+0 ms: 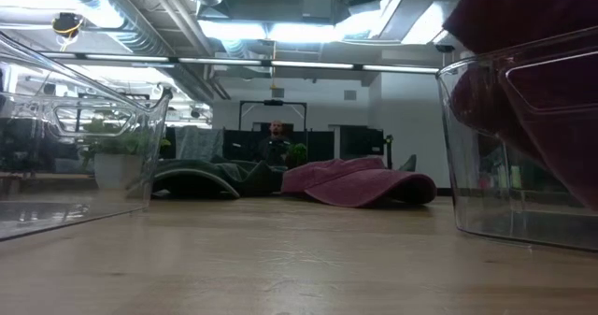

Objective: Pick & Place hat
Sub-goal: Put the left red cap into the right transparent bin

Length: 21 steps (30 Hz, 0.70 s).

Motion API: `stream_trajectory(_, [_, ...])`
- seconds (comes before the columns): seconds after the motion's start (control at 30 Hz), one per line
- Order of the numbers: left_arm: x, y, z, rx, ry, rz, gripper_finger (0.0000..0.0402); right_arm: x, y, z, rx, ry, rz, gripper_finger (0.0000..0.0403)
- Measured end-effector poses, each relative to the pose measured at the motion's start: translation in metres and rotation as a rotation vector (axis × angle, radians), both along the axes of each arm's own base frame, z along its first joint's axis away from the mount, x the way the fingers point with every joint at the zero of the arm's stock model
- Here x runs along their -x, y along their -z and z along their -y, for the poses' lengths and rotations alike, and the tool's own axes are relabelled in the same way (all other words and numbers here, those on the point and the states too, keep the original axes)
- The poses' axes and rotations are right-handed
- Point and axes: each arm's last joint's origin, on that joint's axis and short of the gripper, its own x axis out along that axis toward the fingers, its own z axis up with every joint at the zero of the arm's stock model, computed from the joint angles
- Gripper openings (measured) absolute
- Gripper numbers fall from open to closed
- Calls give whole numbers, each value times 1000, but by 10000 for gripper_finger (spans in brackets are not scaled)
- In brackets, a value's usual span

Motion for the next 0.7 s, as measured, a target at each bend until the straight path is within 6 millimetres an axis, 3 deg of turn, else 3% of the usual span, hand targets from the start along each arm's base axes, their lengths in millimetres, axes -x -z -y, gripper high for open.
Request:
stream_trajectory(0.3, [0, 0, 0, 2, 0, 5, 143, -5, 1, 4, 131, 88, 75, 0])
stream_trajectory(0.5, [0, -1, 0, 3, 0, 9, 143, -6, -1, 8, 120, 170, 96, 0])
stream_trajectory(0.7, [0, -1, 0, 2, 0, 9, 143, -8, 4, 4, 89, 132, 36, 0])
